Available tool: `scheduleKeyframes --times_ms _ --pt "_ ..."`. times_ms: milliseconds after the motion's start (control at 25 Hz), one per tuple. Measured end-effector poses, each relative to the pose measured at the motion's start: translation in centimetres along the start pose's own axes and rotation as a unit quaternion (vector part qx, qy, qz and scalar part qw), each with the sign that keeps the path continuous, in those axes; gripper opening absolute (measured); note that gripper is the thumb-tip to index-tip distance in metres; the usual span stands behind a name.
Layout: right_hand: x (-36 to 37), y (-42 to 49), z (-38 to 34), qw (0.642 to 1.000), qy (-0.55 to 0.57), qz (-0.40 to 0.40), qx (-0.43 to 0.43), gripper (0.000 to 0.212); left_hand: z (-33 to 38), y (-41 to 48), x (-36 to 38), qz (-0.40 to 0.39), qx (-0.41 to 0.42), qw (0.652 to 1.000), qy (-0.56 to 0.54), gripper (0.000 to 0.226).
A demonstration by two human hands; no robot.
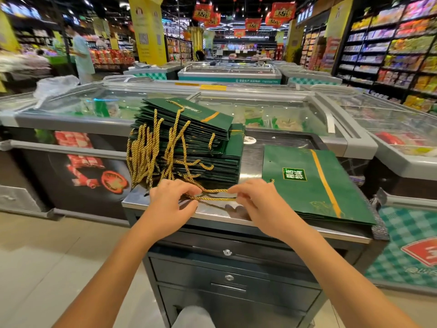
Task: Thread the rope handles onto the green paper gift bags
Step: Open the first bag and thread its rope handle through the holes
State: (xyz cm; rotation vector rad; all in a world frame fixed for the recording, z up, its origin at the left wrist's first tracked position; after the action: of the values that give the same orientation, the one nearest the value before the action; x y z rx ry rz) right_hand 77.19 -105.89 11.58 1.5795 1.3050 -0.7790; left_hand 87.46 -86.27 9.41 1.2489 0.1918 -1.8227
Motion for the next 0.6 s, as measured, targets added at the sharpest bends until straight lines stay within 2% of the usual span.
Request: scheduleKeyframes --times_ms 80,120,240,400,520,600 --pt "-1.4 -0.5 0.8 0.999 0.032 0.035 0.003 0.031 0.3 0.2 0.1 0.014 0.005 0.999 0.038 0.007" --pt "-2.2 -0.8 1.3 0.997 0.042 0.057 0.006 0.031 0.6 0.2 0.2 0.022 0.021 0.999 0.030 0.009" --pt "-4.2 -1.8 3.2 0.993 0.060 0.099 0.037 0.030 1.9 0.5 0.4 0.022 0.060 0.995 -0.075 0.010" --pt "-5.4 -3.1 6.3 0.984 0.070 0.125 0.104 0.029 4.5 1.5 1.0 -0.007 0.055 0.983 -0.177 0.025" --pt "-5.7 -4.2 7.3 0.980 0.062 0.137 0.128 0.025 6.6 2.3 2.0 -0.022 0.040 0.964 -0.261 0.020" --pt "-5.9 -4.8 6.9 0.978 0.067 0.157 0.115 0.023 8.2 2.7 2.8 -0.043 0.034 0.951 -0.305 0.012"
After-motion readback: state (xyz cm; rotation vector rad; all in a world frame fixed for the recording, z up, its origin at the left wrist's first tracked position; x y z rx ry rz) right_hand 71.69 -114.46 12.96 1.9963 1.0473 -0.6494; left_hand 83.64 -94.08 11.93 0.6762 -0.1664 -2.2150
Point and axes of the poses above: each hand's wrist, its own y-axis towards the middle knuckle, its own x-axis out of the palm, z = x × y, the point moved 4 cm from there along y, towards the middle knuckle, and after that the axes turned 2 degrees about -z, right-handed, at the moved point
